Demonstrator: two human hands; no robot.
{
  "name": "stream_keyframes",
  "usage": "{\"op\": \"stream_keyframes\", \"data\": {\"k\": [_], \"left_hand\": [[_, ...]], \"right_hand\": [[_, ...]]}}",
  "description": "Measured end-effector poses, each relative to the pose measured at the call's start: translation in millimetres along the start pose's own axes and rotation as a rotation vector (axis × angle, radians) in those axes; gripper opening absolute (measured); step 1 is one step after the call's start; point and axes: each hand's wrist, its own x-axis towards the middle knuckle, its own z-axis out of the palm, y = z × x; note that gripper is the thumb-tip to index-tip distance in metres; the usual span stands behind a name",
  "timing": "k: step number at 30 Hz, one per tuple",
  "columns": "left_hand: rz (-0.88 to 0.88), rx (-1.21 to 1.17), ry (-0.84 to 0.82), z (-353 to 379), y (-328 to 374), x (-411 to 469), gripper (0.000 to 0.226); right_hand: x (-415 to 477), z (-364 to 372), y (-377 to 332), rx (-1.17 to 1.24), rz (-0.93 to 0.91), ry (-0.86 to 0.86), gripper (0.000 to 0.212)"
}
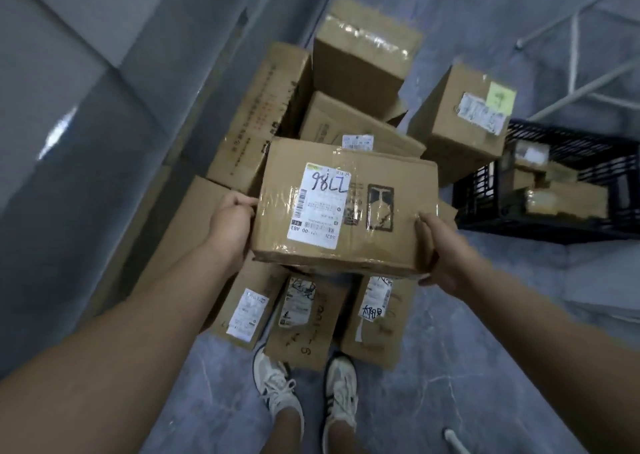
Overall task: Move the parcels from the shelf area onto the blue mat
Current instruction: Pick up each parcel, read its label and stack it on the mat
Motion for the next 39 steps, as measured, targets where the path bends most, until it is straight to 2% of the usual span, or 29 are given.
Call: {"op": "stream_keyframes", "data": {"k": [5,10,14,18,19,23,25,28,30,33,36,39], "left_hand": [[0.153,-0.102,-0.07,-19,111,-111,0.029],[0.336,-0.18,-0.153,-36,215,-227,0.03],[0.469,-0.262,-0.269,-44,261,-292,0.008],[0.497,-0.336,-0.498,-51,267,-338,0.044],[0.498,-0.354,-0.51,-51,263,-344,0.053],[0.552,-0.316,-0.383,-38,255,-384,0.079],[0.558,-0.36,-0.372,-30,250,-402,0.09],[0.586,-0.473,-0.343,-18,245,-423,0.097],[0.606,-0.487,-0.33,-17,244,-434,0.099],[0.594,-0.403,-0.286,-25,239,-452,0.094],[0.555,-0.487,-0.285,-37,246,-472,0.071],[0.593,-0.535,-0.216,-50,264,-494,0.084]], "right_hand": [[-128,-66,-100,0.024,-0.292,-0.018,0.045],[-257,-127,-165,0.126,-0.528,-0.007,0.039],[-314,-171,-197,0.245,-0.655,-0.041,0.033],[-352,-202,-210,0.241,-0.733,-0.094,0.033],[-354,-207,-213,0.24,-0.744,-0.087,0.032],[-377,-227,-232,0.227,-0.815,-0.095,0.032],[-388,-229,-241,0.247,-0.91,-0.089,0.032],[-398,-229,-250,0.387,-1.044,-0.051,0.041],[-404,-229,-258,0.452,-1.103,-0.059,0.037],[-414,-229,-269,0.522,-1.095,-0.218,0.036],[-422,-232,-279,0.54,-1.06,-0.44,0.044],[-432,-231,-279,0.533,-1.087,-0.462,0.047]]}}
